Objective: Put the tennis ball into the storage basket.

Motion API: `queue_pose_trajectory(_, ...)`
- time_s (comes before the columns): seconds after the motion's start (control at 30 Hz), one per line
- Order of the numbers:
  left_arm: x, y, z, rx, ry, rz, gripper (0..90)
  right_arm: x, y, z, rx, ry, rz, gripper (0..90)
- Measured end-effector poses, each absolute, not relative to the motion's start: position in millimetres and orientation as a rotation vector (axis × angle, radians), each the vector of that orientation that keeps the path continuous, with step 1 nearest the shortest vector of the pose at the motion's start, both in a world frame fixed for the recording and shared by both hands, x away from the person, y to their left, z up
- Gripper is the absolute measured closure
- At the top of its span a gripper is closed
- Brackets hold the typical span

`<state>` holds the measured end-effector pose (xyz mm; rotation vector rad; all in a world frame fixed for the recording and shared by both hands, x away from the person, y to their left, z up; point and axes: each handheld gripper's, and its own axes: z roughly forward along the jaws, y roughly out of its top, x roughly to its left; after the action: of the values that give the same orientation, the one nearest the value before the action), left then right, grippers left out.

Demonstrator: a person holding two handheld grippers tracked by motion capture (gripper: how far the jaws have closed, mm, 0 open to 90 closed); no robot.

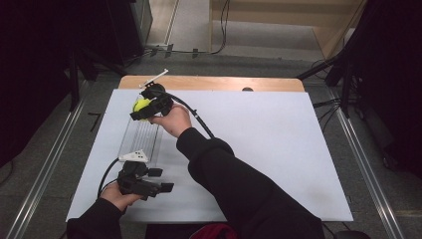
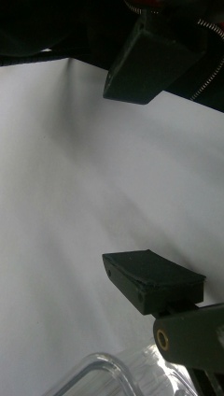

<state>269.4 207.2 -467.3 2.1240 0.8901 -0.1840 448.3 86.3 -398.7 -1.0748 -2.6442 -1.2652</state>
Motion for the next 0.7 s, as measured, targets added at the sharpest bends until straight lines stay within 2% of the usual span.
queue_pose_trajectory(0.7, 270, 207, -467, 2.131, 0.882, -0.183, 18.0, 454, 90, -412, -1.107, -2.668, -1.224, 22.9)
